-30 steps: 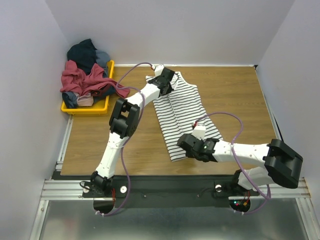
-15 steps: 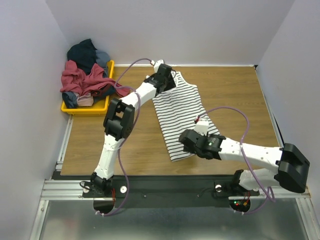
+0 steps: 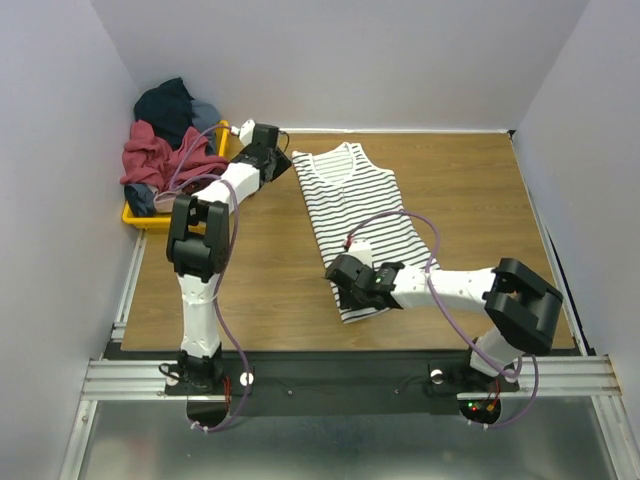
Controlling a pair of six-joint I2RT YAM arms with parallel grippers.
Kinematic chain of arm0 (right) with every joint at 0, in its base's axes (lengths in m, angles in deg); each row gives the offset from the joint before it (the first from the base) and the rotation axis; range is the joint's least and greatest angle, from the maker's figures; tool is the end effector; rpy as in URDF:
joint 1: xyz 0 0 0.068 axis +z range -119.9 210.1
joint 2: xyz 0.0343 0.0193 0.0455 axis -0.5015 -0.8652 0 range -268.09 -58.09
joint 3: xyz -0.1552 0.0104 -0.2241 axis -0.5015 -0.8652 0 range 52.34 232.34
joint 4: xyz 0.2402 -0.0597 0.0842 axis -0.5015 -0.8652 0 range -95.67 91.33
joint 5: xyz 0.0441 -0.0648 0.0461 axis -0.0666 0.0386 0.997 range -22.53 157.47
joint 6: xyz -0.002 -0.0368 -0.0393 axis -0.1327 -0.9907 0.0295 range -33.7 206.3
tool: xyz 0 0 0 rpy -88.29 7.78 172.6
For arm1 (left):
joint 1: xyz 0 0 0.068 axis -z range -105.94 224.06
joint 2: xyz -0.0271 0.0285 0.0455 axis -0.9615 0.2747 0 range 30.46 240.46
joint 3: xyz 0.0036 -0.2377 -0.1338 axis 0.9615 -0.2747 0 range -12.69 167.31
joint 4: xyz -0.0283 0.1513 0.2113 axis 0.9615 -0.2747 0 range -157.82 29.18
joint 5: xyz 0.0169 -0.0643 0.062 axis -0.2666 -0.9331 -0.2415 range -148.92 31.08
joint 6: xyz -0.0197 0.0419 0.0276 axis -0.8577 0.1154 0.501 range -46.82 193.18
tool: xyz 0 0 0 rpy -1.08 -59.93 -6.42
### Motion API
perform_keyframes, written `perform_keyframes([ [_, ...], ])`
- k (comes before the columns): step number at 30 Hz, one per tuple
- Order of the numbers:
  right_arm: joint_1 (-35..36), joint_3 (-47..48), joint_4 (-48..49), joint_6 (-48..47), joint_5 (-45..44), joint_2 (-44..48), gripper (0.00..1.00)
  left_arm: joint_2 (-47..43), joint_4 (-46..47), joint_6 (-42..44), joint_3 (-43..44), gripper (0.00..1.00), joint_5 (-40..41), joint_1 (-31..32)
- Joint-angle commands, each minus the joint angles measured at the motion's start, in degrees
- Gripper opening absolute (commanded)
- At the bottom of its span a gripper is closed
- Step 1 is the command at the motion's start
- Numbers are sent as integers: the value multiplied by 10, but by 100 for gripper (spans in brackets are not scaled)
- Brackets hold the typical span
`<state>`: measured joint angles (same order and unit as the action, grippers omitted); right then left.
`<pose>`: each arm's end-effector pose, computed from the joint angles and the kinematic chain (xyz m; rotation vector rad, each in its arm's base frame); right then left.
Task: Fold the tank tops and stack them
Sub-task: Fold the tank top
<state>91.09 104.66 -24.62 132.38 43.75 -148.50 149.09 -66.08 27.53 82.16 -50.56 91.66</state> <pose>0.1572 0.2539 0.1777 -0.2078 2.5365 0.1538 0.4689 -0.1434 0.2483 -0.5999 2.0272 -0.5204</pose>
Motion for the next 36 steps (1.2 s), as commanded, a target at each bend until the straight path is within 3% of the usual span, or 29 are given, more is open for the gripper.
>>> perform_keyframes([
  [1, 7, 7, 54, -28, 26, -19, 51, 58, 11, 37, 44, 40, -75, 4],
  [13, 35, 16, 85, -22, 62, -82, 50, 121, -29, 64, 89, 46, -41, 4],
  [23, 53, 47, 150, -35, 148, -118, 50, 138, -117, 77, 147, 43, 65, -1],
  [27, 71, 67, 168, -42, 170, -139, 50, 111, -129, 66, 125, 43, 103, -13],
  [36, 110, 88, 186, -28, 164, -171, 51, 40, -112, 79, 103, 43, 81, -42],
])
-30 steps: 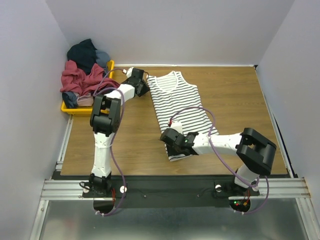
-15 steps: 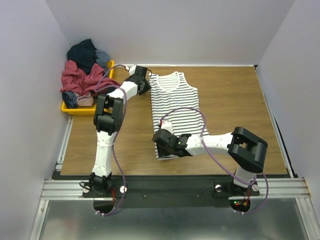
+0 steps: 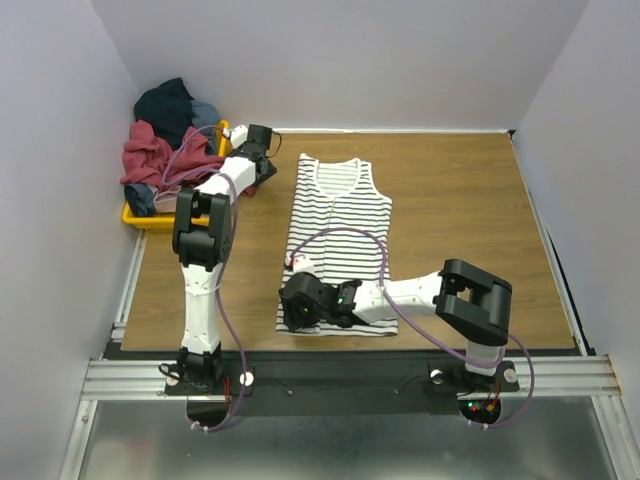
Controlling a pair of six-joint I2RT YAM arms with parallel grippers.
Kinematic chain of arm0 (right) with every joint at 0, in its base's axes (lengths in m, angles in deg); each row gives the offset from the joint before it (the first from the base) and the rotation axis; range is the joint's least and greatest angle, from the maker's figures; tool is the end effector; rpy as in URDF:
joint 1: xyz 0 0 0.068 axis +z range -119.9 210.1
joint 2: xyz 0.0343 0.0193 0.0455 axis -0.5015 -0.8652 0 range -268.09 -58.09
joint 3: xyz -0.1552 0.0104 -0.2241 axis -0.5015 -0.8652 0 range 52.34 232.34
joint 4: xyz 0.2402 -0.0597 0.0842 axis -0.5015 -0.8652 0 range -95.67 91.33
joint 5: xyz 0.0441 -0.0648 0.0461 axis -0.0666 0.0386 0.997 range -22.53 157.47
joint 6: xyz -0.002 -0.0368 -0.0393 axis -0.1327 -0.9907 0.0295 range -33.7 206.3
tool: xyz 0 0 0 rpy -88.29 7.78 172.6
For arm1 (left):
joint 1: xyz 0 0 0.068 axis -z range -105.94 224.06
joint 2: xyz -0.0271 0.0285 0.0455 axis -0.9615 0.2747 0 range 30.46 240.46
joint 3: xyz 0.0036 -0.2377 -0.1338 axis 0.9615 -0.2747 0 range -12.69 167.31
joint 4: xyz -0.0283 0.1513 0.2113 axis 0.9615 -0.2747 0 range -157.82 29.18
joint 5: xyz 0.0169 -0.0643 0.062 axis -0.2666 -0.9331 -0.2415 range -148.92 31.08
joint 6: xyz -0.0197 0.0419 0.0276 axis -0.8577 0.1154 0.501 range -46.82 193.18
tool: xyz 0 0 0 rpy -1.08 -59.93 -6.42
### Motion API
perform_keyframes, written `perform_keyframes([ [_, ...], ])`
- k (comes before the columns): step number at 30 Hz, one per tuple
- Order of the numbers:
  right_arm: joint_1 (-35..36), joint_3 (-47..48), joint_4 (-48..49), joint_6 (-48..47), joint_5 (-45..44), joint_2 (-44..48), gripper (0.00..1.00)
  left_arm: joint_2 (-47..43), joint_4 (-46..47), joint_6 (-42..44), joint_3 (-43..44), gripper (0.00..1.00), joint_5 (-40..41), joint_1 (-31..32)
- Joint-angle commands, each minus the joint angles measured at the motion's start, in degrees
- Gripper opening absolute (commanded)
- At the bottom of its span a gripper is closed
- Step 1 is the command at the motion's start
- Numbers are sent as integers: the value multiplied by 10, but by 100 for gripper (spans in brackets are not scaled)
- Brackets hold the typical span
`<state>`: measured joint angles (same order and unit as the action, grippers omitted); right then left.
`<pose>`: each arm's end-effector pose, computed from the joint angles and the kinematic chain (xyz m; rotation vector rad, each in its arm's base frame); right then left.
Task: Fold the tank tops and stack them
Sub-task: Fold the tank top
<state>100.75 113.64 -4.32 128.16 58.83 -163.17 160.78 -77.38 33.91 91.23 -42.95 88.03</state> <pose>0.1303 0.3549 0.1593 -0.5639 2.4834 0.6754 0.5031 -0.1151 0.1859 -0.6367 2.2000 -0.1591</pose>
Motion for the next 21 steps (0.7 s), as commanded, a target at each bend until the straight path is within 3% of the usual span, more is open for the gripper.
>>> perform_keyframes([
  [1, 12, -5, -18, 20, -1, -19, 51, -80, 5, 22, 15, 43, -7, -5],
  [8, 11, -45, -67, 65, -175, 130, 58, -116, 44, 88, 47, 43, -99, 28],
  [10, 6, -61, -130, 93, -244, 187, 61, -120, 39, 99, 60, 43, -114, 54],
  [13, -26, -85, -161, 113, -270, 240, 60, -130, 38, 92, 48, 43, -106, 86],
  [16, -170, -126, -163, 90, -218, 310, 59, -161, 70, 61, -13, 43, -107, 123],
  [21, -365, -101, -126, -22, -90, 284, 59, -249, 116, 5, -156, 40, -64, 184],
])
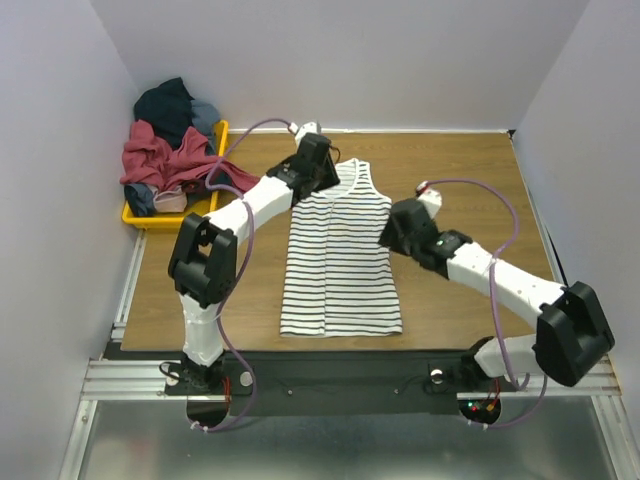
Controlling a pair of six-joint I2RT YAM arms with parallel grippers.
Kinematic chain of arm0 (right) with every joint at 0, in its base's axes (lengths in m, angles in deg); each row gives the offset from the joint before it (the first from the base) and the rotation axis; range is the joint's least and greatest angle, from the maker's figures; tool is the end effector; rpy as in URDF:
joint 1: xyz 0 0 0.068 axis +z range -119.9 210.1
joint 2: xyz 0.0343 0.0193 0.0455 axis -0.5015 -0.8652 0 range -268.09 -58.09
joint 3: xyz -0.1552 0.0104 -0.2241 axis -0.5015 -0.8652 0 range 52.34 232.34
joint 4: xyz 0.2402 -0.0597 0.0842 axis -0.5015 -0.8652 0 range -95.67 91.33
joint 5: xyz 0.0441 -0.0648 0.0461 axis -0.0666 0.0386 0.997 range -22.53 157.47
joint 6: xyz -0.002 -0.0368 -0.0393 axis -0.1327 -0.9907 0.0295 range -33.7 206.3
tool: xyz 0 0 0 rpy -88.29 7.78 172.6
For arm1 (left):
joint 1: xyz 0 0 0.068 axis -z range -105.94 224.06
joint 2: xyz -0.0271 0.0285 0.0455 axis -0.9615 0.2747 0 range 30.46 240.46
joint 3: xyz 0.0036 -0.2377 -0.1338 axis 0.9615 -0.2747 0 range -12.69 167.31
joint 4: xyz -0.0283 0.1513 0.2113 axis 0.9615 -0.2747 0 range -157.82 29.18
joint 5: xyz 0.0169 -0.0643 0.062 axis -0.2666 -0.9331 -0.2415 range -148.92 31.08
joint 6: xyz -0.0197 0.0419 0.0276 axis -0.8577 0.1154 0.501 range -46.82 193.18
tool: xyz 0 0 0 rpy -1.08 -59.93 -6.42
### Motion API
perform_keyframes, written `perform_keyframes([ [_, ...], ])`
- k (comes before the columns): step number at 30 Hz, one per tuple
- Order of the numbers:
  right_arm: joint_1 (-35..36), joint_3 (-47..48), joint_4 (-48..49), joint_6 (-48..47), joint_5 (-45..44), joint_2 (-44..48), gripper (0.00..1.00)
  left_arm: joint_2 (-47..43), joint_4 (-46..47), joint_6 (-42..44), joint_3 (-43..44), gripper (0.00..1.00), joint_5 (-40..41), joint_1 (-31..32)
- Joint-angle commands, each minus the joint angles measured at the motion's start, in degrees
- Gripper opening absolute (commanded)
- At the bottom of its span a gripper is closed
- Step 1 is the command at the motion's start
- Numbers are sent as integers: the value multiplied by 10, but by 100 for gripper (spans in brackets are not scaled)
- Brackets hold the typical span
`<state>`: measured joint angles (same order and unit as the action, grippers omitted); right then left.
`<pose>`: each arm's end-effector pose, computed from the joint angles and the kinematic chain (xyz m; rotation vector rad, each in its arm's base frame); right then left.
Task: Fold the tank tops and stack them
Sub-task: Fold the tank top
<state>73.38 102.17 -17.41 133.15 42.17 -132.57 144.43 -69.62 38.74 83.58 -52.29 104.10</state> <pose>0.2100 0.1769 0.2473 0.2877 2.2435 0.3295 0.4147 -0.2351 0.2886 -0.1542 2.0754 -0.5847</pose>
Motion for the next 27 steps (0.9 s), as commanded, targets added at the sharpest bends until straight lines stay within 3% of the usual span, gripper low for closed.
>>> perform_keyframes([
  [1, -154, 22, 15, -82, 137, -33, 59, -98, 46, -54, -99, 37, 34, 40],
  [5, -272, 60, 63, -111, 249, -119, 57, -158, 79, -82, -214, 26, 33, 88],
  [12, -308, 151, 106, -129, 295, -280, 51, -194, 85, -90, -284, 15, 34, 228],
  [19, -338, 185, 129, -131, 314, -341, 48, -158, 76, -101, -276, 6, 44, 349],
  [27, -341, 239, 130, -132, 335, -389, 45, -129, 50, -103, -244, 4, 73, 404],
])
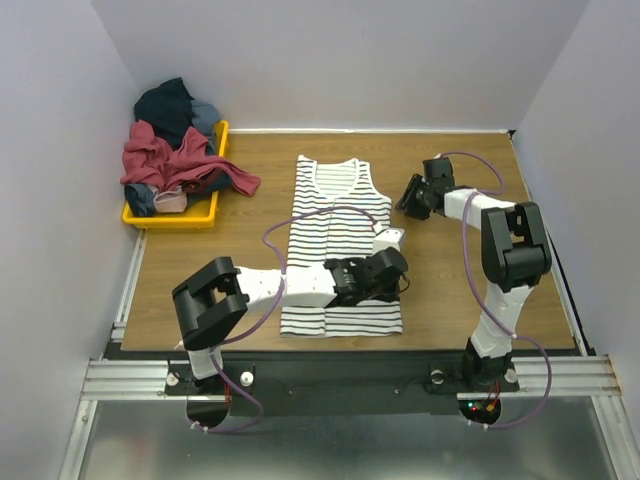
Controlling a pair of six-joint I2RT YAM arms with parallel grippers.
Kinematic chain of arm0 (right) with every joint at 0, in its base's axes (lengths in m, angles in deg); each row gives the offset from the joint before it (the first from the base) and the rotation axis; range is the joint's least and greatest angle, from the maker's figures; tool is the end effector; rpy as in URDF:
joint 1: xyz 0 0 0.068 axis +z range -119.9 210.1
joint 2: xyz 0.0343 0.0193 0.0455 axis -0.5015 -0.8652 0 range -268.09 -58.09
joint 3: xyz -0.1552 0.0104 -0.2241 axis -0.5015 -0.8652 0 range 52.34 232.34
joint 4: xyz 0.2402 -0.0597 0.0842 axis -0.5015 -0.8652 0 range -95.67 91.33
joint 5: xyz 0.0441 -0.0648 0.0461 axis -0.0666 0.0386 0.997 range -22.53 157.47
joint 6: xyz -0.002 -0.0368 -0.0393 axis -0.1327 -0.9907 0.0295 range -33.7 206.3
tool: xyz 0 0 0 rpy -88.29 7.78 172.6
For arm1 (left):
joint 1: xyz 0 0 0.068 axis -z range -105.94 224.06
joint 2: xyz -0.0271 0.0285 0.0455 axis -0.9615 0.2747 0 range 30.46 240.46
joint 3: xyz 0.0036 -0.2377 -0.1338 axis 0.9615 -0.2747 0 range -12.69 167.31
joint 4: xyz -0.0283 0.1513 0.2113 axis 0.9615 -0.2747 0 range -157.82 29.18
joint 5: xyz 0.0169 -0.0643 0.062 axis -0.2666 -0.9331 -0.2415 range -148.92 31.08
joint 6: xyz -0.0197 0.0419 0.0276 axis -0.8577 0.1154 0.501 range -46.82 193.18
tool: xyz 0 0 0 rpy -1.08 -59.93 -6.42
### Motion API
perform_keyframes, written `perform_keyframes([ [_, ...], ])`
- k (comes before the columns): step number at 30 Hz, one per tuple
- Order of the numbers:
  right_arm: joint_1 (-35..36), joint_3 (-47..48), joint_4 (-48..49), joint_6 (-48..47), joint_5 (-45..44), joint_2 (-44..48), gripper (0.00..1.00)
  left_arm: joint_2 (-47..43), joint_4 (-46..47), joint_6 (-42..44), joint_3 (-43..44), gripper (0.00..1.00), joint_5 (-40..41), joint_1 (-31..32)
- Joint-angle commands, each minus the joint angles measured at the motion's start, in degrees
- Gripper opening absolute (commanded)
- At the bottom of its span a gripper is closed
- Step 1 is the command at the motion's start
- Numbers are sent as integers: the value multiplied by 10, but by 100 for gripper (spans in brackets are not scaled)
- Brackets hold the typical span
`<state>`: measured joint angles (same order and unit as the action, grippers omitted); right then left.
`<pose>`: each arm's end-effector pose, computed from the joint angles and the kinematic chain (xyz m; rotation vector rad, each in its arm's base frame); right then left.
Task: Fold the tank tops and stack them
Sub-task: Fold the tank top
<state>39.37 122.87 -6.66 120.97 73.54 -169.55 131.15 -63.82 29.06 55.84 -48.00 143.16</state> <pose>0.4068 0.0702 0.1616 0.4961 2.4248 0.4684 0.1480 -0.3688 0.2306 0.3894 2.2892 -0.8826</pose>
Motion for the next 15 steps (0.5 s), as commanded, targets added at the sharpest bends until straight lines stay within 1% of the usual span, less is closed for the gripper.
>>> perform_keyframes([
  [1, -2, 34, 23, -10, 23, -22, 44, 7, -10, -6, 35, 4, 31, 17],
  [3, -1, 38, 23, -11, 24, -26, 45, 17, -18, -6, 40, 4, 38, 31],
  [7, -1, 44, 22, -13, 32, -33, 43, 33, -39, -10, 53, 11, 47, 53],
  [11, -1, 50, 22, -16, 35, -39, 43, 43, -74, -15, 64, 27, 67, 72],
  [14, -1, 51, 22, -17, 37, -40, 43, 53, -94, -19, 72, 36, 80, 83],
  [15, -1, 51, 22, -17, 37, -42, 43, 57, -101, -21, 76, 37, 82, 86],
])
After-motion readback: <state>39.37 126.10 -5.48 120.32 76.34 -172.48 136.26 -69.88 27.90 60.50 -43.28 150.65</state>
